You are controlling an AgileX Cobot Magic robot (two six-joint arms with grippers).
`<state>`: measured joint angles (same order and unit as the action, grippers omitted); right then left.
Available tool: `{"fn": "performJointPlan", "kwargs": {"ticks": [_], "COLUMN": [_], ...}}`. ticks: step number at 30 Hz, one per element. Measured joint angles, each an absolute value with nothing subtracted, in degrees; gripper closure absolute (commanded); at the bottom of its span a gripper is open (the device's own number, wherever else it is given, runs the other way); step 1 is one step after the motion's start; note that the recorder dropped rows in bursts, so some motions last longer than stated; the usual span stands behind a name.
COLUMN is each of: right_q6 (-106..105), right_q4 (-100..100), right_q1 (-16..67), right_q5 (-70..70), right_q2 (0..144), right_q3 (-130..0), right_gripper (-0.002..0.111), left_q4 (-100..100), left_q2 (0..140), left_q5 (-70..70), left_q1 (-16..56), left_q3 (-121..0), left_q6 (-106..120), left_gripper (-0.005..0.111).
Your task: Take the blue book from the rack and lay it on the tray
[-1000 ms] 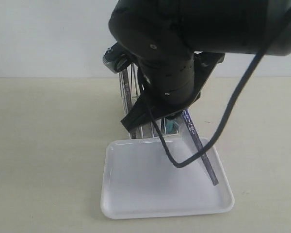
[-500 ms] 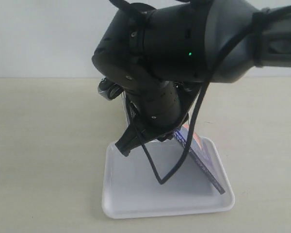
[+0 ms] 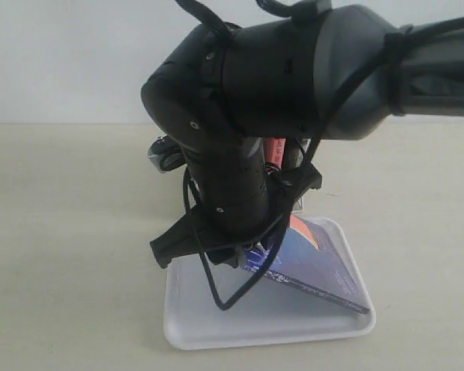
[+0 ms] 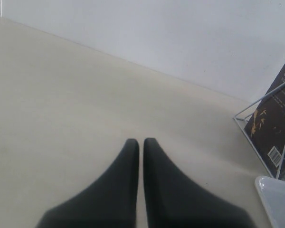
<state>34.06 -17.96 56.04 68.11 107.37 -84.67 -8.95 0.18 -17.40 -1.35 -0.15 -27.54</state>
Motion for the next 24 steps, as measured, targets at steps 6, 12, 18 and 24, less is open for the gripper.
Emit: {"fn": "performJointPlan", "kwargs": {"ticks": [6, 12, 18, 24], "right_q6": [34.80, 35.03, 34.79, 28.33], "right_q4": [-17.15, -15.52, -15.38, -15.38], "right_q1": [56.04, 56.04, 56.04, 56.04], "right_q5": [66.52, 66.26, 69.11, 69.57], "right_q2": [106.91, 105.91, 105.41, 104.31], "right_q3": [-84.67, -88.82, -93.81, -94.63], "right_gripper": [0.068, 0.068, 0.094, 0.108], "left_q4": [-8.95, -8.95, -8.95, -8.95], "left_q2": [0.18, 0.18, 0.18, 0.18], "left_q5": [-17.40, -17.40, -17.40, -17.40], "left_q1": [-1.35, -1.35, -1.35, -1.35], "left_q3": [-0.15, -0.15, -0.15, -0.15], "left_q6": [-27.54, -27.54, -27.54, -27.54], "left_gripper": [0.103, 0.103, 0.103, 0.103]}}
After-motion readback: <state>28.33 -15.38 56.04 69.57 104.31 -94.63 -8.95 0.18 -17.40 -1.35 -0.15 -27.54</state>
